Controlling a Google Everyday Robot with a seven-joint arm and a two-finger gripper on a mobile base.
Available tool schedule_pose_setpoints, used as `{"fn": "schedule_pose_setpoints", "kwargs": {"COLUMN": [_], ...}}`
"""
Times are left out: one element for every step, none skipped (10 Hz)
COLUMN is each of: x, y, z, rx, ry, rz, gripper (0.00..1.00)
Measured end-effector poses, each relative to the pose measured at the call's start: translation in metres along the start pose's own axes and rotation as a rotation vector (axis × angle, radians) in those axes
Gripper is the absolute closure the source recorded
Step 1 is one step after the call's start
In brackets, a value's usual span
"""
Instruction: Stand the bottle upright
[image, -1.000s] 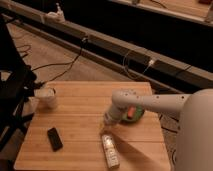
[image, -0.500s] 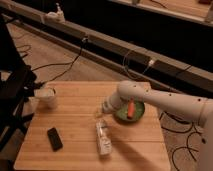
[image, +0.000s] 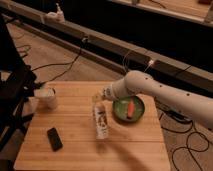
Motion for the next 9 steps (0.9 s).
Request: {"fn": "schedule_pose_setpoints", "kwargs": {"x": [0.0, 0.0003, -0.0002, -0.0002, 0.0001, 0.0, 0.0, 0.0, 0.0], "y": [-0.0017, -0.0013, -0.0001, -0.0008, -0.0017, -0.0014, -0.0013, -0.0015, -0.0015], "z": [0.0014, 0.0008, 0.0001, 0.001, 0.0018, 0.0017, 0.0018, 0.0019, 0.0019], "rx": [0.003, 0.002, 0.001, 0.002, 0.003, 0.003, 0.003, 0.003, 0.003], "ry": [-0.002, -0.001, 0.0, -0.001, -0.002, -0.002, -0.002, -0.002, -0.002], "rz": [-0.001, -0.001, 0.0, -0.001, -0.002, -0.002, -0.001, -0.002, -0.001], "gripper": [1.0, 1.0, 1.0, 1.0, 1.0, 1.0, 1.0, 1.0, 1.0]}}
